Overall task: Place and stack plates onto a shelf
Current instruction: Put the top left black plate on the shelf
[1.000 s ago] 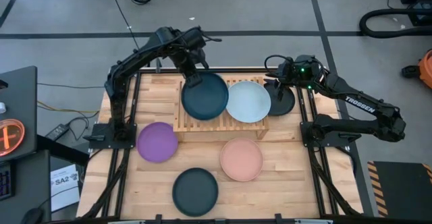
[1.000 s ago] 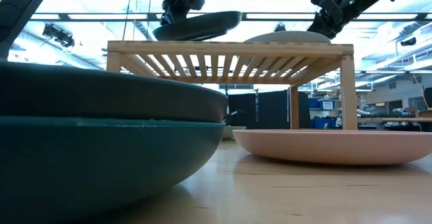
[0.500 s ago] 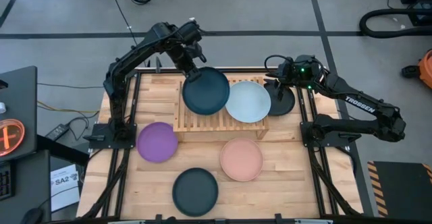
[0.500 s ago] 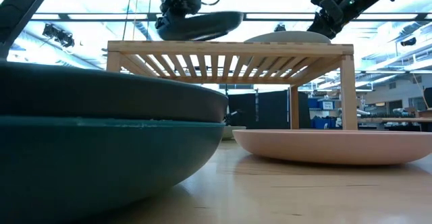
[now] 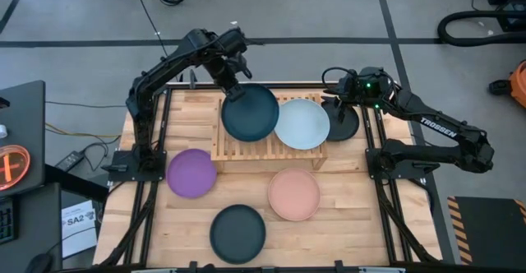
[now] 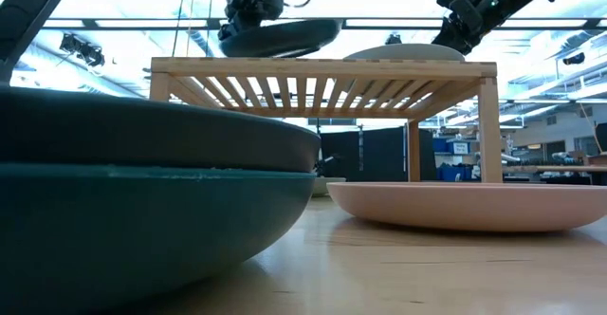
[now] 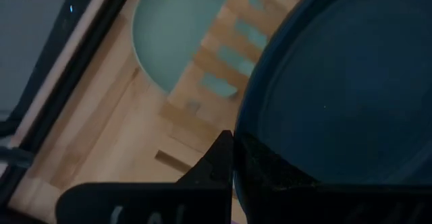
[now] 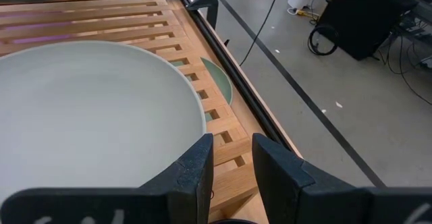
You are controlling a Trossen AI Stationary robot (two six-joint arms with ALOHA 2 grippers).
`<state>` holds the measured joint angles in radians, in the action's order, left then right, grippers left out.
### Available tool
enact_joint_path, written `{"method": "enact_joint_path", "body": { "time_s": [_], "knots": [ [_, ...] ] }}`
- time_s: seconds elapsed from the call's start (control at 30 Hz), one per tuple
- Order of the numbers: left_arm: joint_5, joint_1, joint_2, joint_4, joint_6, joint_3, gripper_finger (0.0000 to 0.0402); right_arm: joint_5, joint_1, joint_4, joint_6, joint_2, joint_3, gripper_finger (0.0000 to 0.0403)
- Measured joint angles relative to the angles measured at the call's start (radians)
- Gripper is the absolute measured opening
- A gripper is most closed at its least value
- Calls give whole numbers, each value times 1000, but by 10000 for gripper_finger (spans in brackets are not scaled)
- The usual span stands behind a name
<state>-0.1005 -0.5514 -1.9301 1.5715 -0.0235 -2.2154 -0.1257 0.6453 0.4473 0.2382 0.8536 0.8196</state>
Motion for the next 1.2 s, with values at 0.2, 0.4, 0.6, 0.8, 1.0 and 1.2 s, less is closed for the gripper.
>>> {"method": "enact_joint_path", "body": {
  "time_s": [0.2,0.4,0.6,0.8,1.0,1.2],
  "knots": [
    [1,6,0,0,7,133,13,0,0,-1,0,0,0,109],
    [-5,0,0,-1,7,218,13,0,0,-1,0,0,0,109],
    [-2,-2,0,-1,8,221,20,0,0,-1,0,0,0,109],
    [7,1,0,-17,10,222,43,0,0,-1,0,0,0,109],
    [6,6,0,-29,10,222,49,0,0,-1,0,0,0,109],
    [4,6,0,-40,12,222,52,0,0,-1,0,0,0,109]
  ]
}}
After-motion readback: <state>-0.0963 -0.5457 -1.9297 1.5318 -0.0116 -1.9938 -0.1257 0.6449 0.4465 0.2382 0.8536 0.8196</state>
